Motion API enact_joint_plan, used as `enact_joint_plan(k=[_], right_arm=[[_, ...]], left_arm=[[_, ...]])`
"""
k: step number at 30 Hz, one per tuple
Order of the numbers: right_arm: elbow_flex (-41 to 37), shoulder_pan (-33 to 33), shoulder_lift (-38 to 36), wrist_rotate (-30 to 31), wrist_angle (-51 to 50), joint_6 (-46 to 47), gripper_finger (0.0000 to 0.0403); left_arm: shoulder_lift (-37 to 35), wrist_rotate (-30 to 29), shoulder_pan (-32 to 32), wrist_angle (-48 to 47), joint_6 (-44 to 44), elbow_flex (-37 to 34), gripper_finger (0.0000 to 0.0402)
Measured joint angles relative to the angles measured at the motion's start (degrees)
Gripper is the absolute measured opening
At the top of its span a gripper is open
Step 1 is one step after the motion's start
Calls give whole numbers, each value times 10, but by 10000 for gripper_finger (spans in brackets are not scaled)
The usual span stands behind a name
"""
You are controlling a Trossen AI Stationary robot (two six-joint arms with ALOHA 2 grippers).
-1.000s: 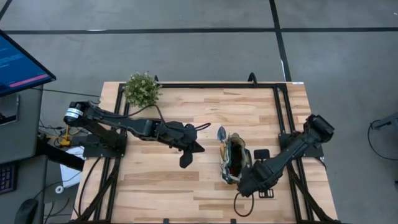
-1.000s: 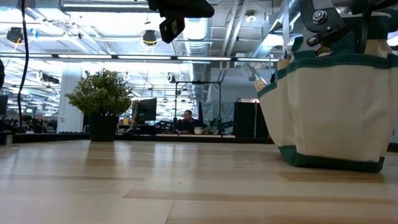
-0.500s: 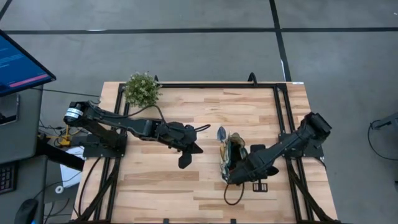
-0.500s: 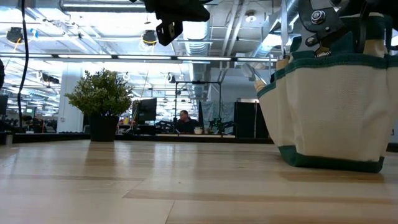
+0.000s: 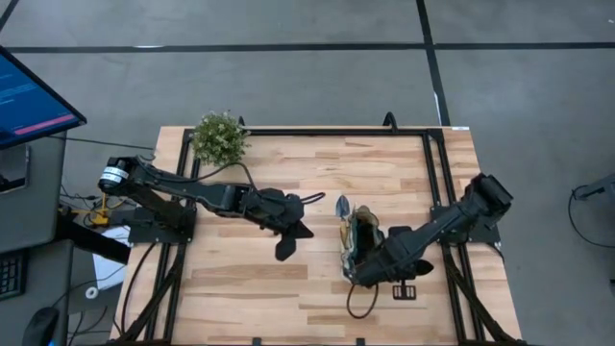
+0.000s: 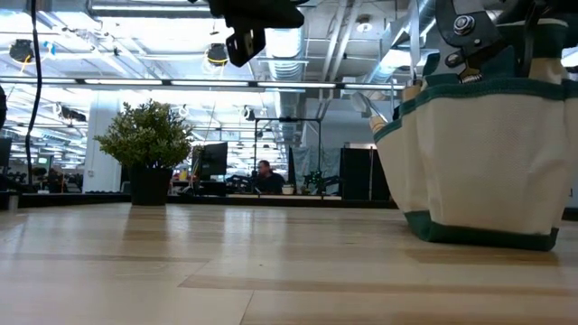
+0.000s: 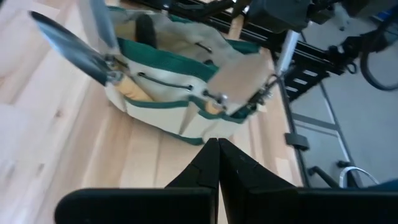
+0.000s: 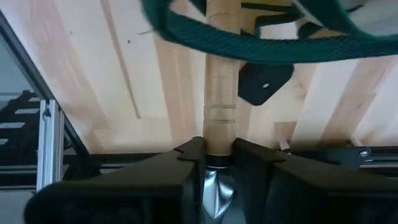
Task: Pick & Place Garden tools in Gardening bag
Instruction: Put the yellow trowel into the yellow gardening bag
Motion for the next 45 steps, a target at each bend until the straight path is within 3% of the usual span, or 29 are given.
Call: enact_joint_plan(k=[12, 30, 40, 45], right_arm=[[0, 15, 0, -16, 0, 24, 49], [0, -94, 0, -85, 0, -55, 50], [0, -112, -2, -74, 0, -80, 51], [2, -77, -41, -15, 0, -63, 51]], left_arm=[[0, 77, -12, -9, -5, 0, 2], [0, 61, -30, -5, -8, 0, 2], [0, 61, -31, -4, -18, 0, 2], [0, 61, -31, 1, -19, 0, 2]])
